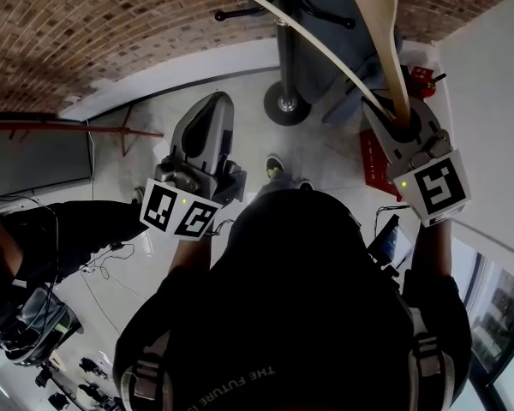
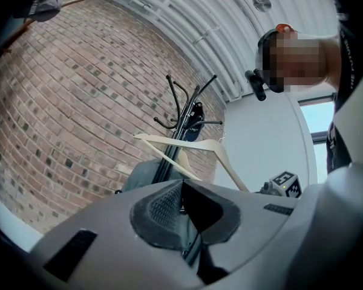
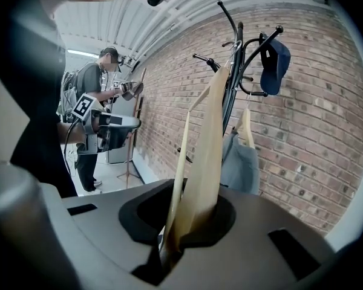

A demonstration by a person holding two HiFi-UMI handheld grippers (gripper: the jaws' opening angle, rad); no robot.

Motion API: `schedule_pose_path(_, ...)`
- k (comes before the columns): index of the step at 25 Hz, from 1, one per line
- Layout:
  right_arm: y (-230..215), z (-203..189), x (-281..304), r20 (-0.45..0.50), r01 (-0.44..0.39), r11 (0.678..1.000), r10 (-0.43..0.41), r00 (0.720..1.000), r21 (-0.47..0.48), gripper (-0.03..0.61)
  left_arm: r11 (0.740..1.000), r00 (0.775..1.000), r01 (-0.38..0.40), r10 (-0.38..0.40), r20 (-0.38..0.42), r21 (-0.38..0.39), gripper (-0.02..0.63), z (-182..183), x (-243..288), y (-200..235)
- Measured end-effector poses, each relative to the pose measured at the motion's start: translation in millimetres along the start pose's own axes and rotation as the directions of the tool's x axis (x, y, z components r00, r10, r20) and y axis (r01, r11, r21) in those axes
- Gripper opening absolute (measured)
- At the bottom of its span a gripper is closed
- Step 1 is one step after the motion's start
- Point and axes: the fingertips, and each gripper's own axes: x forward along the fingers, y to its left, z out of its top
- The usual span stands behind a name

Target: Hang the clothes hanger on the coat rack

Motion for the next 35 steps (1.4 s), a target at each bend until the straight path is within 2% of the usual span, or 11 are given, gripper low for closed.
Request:
schedule_pose_path(17, -37.1, 20.0, 35.6, -0.056, 0.005, 1.000, -0.004, 0.998, 0.024, 0.038, 1.000, 0.999, -0.008, 0.008, 0.031, -0.023, 0.020, 11.2, 18.2, 48.7)
schedule_pose_path(35, -65.0, 40.1, 69.3, -0.163, -0.015, 0.995, -0.002, 0.987, -0.099, 0.039, 0.999, 0.997, -0.040, 0.042, 0.062, -0.034, 0.020, 21.2, 17.7, 80.3)
